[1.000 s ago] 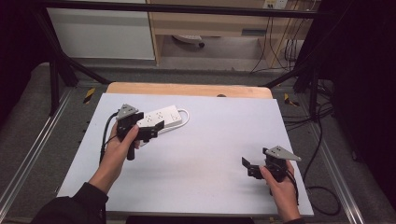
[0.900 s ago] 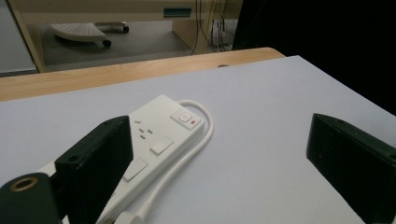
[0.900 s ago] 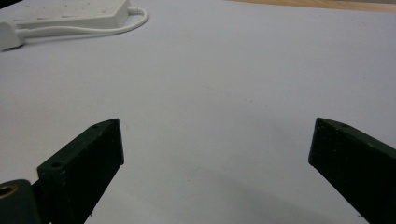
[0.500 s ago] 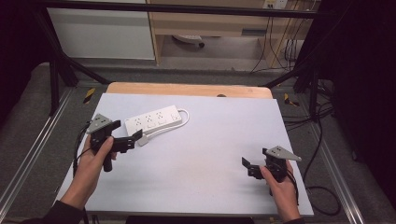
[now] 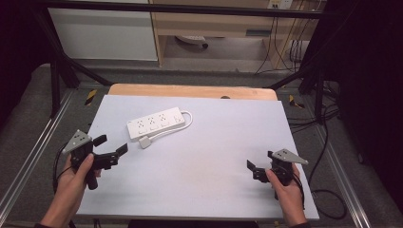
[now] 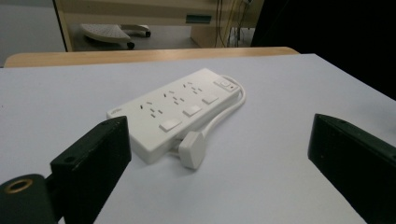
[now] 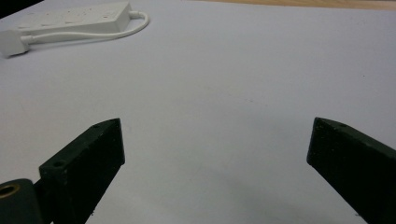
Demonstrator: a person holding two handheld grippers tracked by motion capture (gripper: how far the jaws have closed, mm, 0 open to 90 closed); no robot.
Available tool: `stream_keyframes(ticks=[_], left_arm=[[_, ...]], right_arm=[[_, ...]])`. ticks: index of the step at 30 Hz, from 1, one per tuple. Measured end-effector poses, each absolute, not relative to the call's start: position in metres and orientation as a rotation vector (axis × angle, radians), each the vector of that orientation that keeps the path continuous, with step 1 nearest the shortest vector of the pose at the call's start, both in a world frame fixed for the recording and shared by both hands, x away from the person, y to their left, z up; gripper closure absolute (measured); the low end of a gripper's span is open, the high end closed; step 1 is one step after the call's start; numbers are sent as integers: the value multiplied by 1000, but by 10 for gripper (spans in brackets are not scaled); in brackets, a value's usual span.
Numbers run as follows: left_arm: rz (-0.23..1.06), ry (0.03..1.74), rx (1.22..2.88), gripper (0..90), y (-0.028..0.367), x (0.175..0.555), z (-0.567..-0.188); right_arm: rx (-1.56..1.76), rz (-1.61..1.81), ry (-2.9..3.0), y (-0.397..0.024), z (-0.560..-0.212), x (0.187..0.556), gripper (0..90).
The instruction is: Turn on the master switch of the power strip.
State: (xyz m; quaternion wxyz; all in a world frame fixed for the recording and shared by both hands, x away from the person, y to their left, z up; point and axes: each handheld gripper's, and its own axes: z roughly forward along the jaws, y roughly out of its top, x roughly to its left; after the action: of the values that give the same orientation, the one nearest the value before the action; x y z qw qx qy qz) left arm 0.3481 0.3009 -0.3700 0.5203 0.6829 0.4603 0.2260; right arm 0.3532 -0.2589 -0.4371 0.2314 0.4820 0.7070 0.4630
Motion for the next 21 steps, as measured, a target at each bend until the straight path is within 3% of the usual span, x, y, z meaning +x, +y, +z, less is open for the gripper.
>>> stream_keyframes(ticks=[21], left_arm=[[574, 1103, 1706, 85, 297, 327, -424]], right_arm=[[1355, 1226, 1951, -261, -440, 358, 44]])
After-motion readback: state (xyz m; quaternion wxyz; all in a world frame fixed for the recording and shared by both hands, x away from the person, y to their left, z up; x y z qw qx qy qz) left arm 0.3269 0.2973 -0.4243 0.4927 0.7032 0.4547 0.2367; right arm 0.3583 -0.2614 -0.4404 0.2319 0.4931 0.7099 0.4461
